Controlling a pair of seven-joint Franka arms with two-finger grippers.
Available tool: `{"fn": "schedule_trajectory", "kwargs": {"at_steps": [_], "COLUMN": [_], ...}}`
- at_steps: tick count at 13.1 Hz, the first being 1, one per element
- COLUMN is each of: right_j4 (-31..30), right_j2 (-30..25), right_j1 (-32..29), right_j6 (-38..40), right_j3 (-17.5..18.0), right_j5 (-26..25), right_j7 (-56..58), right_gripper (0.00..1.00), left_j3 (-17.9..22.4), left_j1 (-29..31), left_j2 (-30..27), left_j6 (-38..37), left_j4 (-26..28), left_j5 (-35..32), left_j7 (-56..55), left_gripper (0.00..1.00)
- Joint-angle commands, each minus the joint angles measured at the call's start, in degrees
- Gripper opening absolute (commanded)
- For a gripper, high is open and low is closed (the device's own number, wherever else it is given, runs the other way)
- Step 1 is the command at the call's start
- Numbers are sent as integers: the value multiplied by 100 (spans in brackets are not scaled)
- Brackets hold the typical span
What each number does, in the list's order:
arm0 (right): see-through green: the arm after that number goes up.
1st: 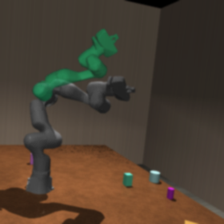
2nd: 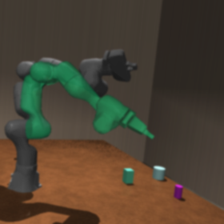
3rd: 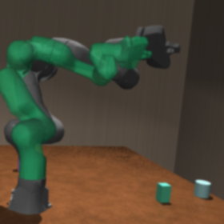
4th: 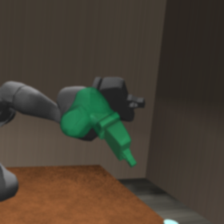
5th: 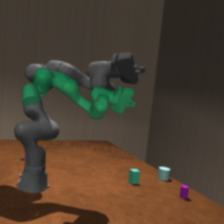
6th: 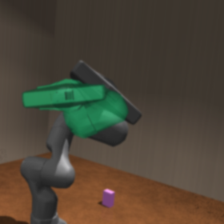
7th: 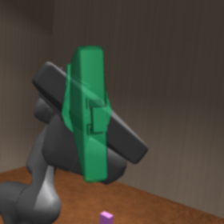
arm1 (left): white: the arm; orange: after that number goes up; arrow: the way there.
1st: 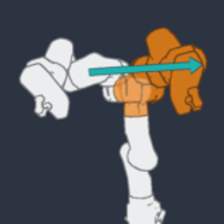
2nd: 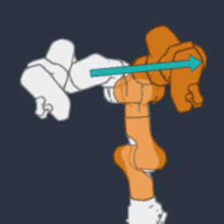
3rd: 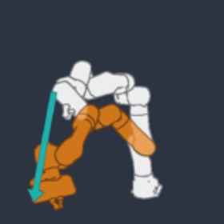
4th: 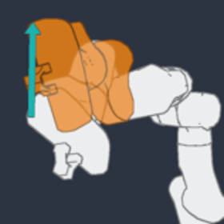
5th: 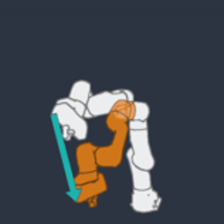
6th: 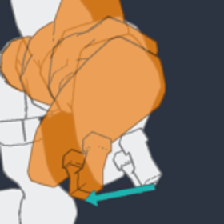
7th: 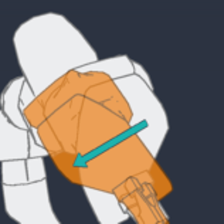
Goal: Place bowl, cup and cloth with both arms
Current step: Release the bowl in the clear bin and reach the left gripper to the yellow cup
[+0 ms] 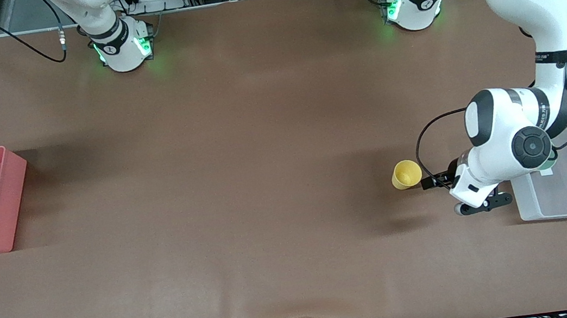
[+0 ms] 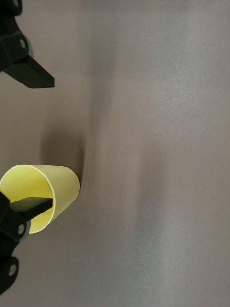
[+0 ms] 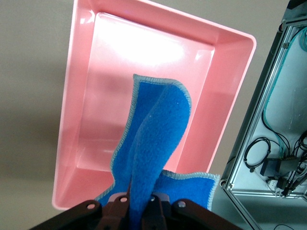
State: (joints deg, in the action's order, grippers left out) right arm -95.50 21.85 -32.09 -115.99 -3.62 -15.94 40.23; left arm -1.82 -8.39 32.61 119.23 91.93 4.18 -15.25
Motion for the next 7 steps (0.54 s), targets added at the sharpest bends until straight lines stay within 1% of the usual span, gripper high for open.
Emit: {"fn": "schedule_trajectory", "kwargs": {"at_steps": [1,3,6,7], "right_j4": [120,120,120,120], "right_j2": [213,275,354,389], "right_j1": [-114,-105,-114,-114], "right_j6": [-99,-117,-117,-117], "right_j3": [107,107,107,107], "right_j5": [118,170,258,267], "right_j7": [134,134,143,143], "right_gripper": [0,0,0,0], "left_j3": [-90,-169,-231,-231], "left_j1": [-40,-32,-84,-93], "left_j2": [9,-148,-176,-158], "left_j6": [65,65,91,135], "left_j4": [79,447,738,748], "left_j5": [-58,-66,-128,-128], "left_j7": [-277,-286,-295,-295], "left_gripper": [100,100,100,94]}}
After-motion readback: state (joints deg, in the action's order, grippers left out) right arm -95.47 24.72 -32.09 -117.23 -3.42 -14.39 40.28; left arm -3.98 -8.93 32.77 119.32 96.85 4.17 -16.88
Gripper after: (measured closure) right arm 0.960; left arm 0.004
